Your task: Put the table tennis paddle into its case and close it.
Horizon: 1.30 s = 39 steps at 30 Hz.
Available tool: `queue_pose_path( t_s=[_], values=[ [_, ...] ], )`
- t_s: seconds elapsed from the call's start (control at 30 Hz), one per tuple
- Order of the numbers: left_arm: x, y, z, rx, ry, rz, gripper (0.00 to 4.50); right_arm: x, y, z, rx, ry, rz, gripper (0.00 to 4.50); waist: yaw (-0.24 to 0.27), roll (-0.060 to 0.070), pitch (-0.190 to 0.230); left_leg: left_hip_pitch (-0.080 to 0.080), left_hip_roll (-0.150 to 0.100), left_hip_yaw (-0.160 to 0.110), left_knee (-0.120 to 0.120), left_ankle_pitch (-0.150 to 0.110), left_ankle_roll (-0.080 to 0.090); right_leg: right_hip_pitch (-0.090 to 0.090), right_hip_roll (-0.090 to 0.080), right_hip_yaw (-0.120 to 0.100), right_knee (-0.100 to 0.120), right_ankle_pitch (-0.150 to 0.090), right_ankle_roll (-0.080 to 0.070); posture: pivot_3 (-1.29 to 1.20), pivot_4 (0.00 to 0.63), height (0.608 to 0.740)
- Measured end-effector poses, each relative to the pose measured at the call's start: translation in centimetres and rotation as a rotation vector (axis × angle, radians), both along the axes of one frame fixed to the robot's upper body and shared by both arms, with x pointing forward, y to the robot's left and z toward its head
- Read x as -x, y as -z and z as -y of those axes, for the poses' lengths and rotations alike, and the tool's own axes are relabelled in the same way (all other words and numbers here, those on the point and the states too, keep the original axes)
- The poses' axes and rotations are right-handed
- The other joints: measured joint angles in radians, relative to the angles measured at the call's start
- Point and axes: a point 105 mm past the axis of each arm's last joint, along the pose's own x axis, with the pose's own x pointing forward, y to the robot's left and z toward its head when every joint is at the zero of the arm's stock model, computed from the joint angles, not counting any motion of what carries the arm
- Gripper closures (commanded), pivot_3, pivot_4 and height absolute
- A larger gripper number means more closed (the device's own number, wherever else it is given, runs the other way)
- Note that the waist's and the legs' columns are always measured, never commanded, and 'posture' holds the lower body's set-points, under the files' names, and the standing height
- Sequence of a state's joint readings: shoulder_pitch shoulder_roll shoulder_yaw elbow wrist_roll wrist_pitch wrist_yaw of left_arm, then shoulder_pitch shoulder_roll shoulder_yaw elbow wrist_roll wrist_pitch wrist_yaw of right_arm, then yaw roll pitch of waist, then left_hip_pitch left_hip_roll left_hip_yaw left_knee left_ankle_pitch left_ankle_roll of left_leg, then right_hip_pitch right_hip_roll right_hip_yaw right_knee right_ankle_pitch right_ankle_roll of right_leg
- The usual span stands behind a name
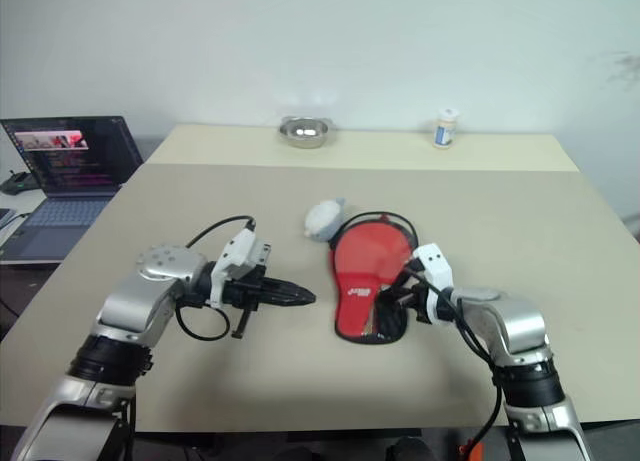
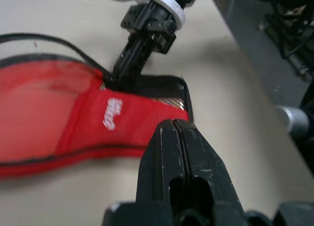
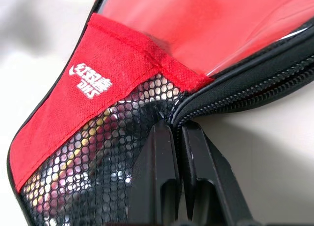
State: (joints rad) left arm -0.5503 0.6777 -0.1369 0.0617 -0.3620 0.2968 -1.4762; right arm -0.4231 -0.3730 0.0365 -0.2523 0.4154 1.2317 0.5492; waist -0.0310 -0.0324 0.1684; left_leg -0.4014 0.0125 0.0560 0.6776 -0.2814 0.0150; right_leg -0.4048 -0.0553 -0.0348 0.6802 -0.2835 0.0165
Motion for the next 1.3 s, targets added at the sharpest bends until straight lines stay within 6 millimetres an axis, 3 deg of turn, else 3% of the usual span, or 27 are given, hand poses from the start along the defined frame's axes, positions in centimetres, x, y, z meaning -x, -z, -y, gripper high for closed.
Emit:
queue_pose_path(
  t_s=[0.5, 1.17, 1.3],
  values=[
    [0.7, 0.4, -0.2, -0.019, 0.021, -0.007, 4.5, 7.8, 0.8, 0.5, -0.079, 0.094, -0.144, 4.46, 0.005, 0.0, 0.0, 0.0, -0.001, -0.001, 0.0, 0.0, 0.0, 0.0, 0.0, 0.0, 0.0, 0.0, 0.001, 0.0, 0.15, 0.74],
    [0.5, 0.5, -0.3, -0.02, 0.014, 0.011, 4.5, 9.0, 1.1, 2.2, -0.036, 0.103, -0.166, 4.46, 0.005, 0.0, 0.0, 0.0, -0.001, -0.002, 0.0, 0.0, 0.0, 0.001, 0.0, 0.0, 0.0, -0.001, 0.001, 0.0, 0.15, 0.74],
    [0.5, 0.5, -0.2, -0.02, 0.014, 0.018, 4.5, 8.8, 1.2, 2.4, -0.041, 0.134, -0.167, 3.46, 0.005, 0.0, 0.0, 0.0, -0.001, -0.002, 0.0, 0.0, 0.0, 0.001, 0.0, 0.0, 0.0, -0.001, 0.001, 0.0, 0.15, 0.74]
  ],
)
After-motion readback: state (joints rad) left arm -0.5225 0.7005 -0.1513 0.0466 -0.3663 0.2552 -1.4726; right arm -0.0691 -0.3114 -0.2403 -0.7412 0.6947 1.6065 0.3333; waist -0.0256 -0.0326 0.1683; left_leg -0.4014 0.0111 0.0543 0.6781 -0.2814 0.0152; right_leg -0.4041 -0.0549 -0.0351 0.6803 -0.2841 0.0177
